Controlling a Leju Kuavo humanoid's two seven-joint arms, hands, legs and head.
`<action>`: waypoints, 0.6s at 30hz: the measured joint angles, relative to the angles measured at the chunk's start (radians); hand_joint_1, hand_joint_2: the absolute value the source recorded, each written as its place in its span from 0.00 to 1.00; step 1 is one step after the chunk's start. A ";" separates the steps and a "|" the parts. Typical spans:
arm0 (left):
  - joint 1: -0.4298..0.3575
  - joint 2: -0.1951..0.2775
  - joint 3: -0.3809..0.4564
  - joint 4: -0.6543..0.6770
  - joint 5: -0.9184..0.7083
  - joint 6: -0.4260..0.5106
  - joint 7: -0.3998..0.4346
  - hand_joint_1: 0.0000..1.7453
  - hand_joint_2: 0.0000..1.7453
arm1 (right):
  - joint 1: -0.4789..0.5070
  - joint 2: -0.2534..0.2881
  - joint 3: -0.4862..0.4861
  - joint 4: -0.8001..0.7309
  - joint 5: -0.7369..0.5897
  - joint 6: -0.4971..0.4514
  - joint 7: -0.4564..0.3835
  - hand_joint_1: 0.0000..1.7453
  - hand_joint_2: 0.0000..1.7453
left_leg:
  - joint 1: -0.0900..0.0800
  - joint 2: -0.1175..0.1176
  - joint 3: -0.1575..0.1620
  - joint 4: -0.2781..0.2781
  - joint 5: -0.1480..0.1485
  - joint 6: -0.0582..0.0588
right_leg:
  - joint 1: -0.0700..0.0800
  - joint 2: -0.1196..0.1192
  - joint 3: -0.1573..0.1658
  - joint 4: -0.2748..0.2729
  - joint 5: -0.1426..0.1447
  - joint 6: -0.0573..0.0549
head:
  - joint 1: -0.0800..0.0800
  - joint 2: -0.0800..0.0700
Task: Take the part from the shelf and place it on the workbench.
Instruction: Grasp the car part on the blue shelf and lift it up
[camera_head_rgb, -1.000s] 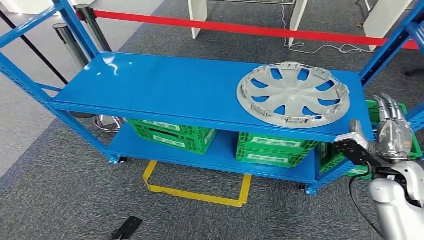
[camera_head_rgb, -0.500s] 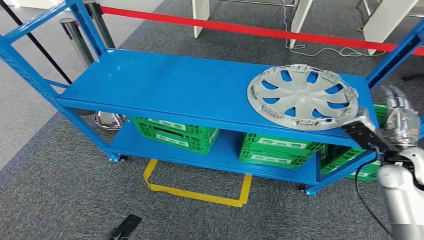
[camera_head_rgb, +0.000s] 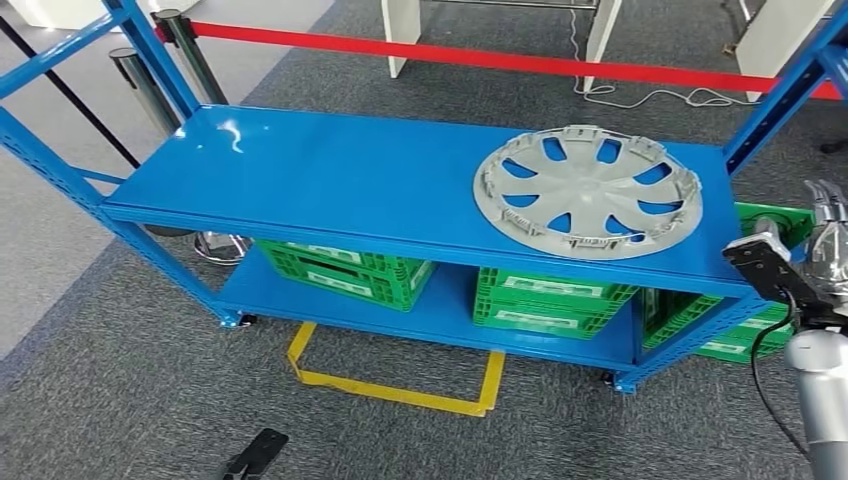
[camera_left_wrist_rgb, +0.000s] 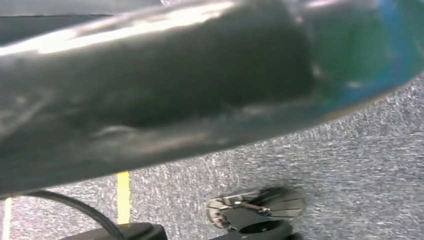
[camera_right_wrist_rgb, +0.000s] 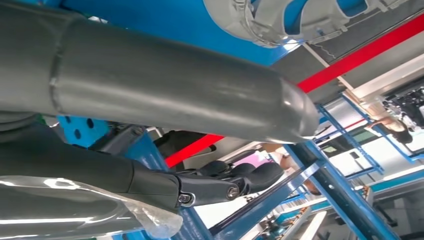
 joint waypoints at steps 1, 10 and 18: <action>0.000 0.000 0.000 0.000 0.000 0.000 0.000 0.00 0.00 | 0.000 -0.001 0.000 0.002 0.000 0.000 -0.001 0.00 0.00 | 0.000 0.000 -0.031 0.068 -0.032 -0.002 | 0.001 -0.002 0.001 0.000 -0.002 -0.004 | 0.000 0.000; 0.001 0.001 0.000 0.000 -0.001 0.000 0.002 0.00 0.00 | -0.005 -0.016 -0.016 0.033 -0.009 0.001 -0.005 0.00 0.00 | -0.004 0.000 0.033 -0.094 0.067 0.015 | 0.009 -0.004 0.004 0.002 -0.008 0.006 | 0.001 0.000; 0.000 0.001 0.002 0.000 -0.002 -0.002 0.002 0.00 0.00 | -0.017 -0.027 -0.031 0.064 -0.005 0.002 -0.013 0.00 0.00 | -0.003 0.001 0.038 -0.114 0.074 0.043 | 0.004 0.002 -0.121 0.240 -0.122 0.032 | 0.006 0.000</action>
